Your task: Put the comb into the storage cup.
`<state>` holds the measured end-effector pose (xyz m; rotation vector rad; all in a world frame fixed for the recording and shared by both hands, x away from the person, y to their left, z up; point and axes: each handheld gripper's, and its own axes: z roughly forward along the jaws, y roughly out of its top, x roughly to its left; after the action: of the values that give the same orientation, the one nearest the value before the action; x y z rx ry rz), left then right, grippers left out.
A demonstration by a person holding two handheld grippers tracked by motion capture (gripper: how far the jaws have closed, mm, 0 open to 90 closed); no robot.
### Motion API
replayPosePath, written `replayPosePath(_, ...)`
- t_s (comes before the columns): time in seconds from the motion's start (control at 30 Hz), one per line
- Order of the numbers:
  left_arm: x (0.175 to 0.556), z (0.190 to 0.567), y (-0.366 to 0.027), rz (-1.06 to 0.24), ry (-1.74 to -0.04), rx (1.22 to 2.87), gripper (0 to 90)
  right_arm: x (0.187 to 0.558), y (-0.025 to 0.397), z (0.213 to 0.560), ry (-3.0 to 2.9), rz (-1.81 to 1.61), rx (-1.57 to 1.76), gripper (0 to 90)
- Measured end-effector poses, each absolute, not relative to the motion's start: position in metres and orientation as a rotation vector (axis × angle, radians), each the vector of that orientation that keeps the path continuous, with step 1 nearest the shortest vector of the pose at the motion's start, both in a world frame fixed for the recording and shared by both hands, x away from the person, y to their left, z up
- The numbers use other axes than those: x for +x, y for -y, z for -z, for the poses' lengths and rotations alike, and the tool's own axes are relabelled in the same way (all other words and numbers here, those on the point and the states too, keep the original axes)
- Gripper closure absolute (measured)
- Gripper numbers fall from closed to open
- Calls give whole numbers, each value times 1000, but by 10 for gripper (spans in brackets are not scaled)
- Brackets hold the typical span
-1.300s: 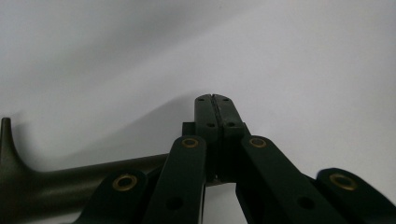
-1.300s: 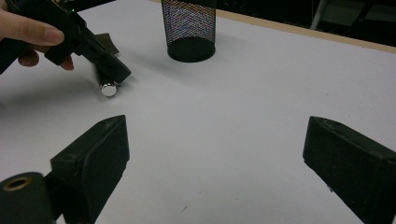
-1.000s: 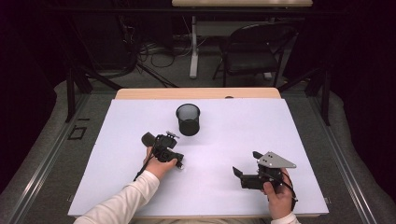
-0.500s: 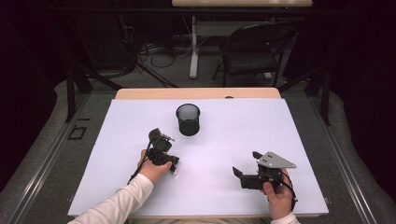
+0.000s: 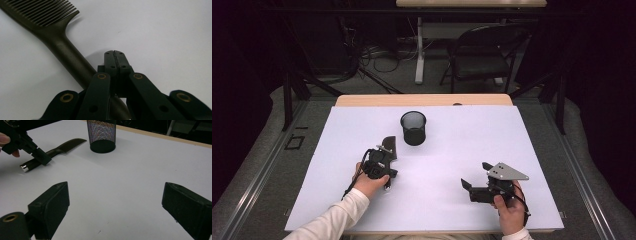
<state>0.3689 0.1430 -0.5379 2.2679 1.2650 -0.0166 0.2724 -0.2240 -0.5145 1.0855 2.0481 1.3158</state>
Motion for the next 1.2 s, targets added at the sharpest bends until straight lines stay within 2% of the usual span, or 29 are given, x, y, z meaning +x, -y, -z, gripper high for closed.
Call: replayPosePath(1.2,366,528,-155,-22,-1295,2273,900,273,224,515,-2051,-1316,1083,77)
